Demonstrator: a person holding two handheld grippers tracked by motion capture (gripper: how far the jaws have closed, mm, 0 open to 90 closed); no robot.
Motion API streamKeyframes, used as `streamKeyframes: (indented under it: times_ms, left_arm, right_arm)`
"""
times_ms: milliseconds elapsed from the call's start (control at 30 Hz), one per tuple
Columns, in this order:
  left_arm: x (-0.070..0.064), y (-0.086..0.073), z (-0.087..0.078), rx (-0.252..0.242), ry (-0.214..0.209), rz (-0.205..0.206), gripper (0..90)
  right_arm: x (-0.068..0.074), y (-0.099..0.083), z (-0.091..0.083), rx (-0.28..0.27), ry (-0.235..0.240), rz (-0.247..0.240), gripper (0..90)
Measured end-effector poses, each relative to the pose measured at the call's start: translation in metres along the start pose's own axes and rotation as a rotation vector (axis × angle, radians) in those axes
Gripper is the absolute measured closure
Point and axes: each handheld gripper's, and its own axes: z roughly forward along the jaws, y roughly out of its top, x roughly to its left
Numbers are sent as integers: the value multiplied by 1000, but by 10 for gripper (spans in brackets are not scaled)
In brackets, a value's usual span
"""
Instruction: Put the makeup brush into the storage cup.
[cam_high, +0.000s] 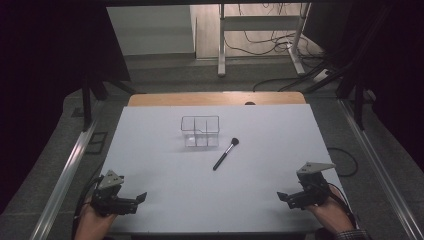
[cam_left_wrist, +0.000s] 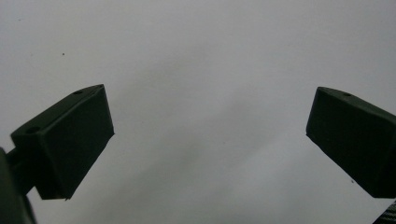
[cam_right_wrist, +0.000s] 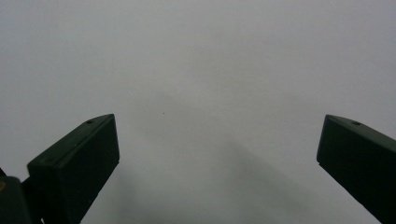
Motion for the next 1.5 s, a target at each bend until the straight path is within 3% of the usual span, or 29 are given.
streamKeyframes:
  times_ms: [200, 933, 1500]
  left_arm:
    - [0, 0, 1, 12, -1, 1, 15]
    - [-2, 2, 3, 22, 7, 22, 17]
    - [-2, 2, 3, 21, 1, 25, 16]
  right_arm:
    - [4, 8, 0, -9, 4, -2, 0]
    - [5, 36, 3, 46, 7, -3, 0]
    - [7, 60, 16, 56, 3, 7, 0]
